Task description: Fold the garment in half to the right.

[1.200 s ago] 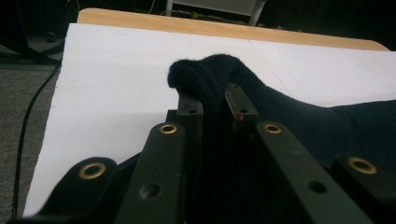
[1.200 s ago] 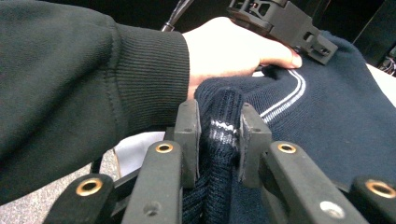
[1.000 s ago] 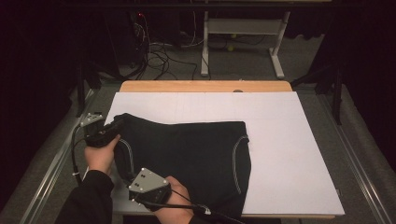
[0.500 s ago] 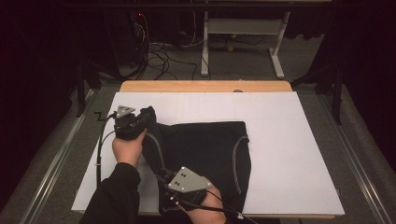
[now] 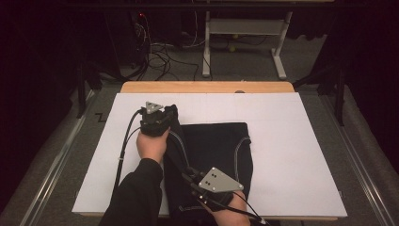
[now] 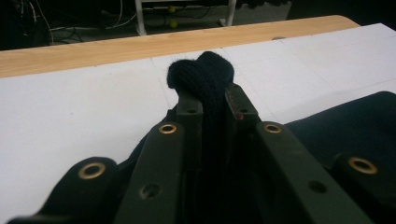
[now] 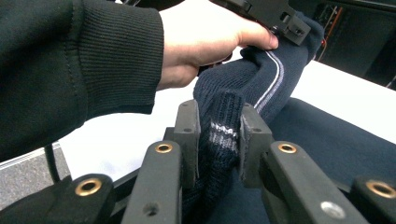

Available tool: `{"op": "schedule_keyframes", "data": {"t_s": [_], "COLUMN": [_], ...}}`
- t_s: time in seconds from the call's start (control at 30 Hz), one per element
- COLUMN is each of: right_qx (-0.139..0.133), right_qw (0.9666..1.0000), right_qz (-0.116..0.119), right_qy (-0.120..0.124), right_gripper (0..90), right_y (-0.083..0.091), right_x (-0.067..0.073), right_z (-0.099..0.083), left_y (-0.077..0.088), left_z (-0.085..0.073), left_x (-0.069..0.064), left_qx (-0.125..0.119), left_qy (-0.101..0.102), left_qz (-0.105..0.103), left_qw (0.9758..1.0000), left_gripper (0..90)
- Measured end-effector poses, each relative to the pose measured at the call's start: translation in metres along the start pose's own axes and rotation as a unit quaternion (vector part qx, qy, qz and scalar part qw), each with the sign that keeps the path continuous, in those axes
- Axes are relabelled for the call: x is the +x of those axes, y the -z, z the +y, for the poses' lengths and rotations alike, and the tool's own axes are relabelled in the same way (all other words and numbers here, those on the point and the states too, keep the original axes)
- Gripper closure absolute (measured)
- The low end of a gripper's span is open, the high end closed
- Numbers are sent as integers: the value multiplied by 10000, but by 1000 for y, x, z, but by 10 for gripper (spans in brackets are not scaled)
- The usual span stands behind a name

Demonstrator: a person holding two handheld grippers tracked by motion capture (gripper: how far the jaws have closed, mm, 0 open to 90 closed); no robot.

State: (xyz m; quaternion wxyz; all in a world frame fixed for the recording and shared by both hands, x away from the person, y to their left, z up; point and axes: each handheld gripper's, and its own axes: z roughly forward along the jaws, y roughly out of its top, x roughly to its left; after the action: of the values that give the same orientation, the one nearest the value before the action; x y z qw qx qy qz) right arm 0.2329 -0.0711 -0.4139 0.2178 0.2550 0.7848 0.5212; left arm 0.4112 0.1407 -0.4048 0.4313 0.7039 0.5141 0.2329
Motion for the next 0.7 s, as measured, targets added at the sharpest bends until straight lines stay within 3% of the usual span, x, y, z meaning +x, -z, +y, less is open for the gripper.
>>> {"op": "schedule_keyframes", "data": {"t_s": [0.7], "right_qx": [111], "right_qw": [9996], "right_qz": [-250], "right_qy": [-48], "right_gripper": [743], "right_y": [20], "right_x": [-16], "right_z": [-19], "left_y": [-14], "left_z": [5], "left_x": [-28], "left_qx": [32], "left_qy": [-151], "left_qz": [-152], "left_qw": [9998], "left_gripper": [753]}}
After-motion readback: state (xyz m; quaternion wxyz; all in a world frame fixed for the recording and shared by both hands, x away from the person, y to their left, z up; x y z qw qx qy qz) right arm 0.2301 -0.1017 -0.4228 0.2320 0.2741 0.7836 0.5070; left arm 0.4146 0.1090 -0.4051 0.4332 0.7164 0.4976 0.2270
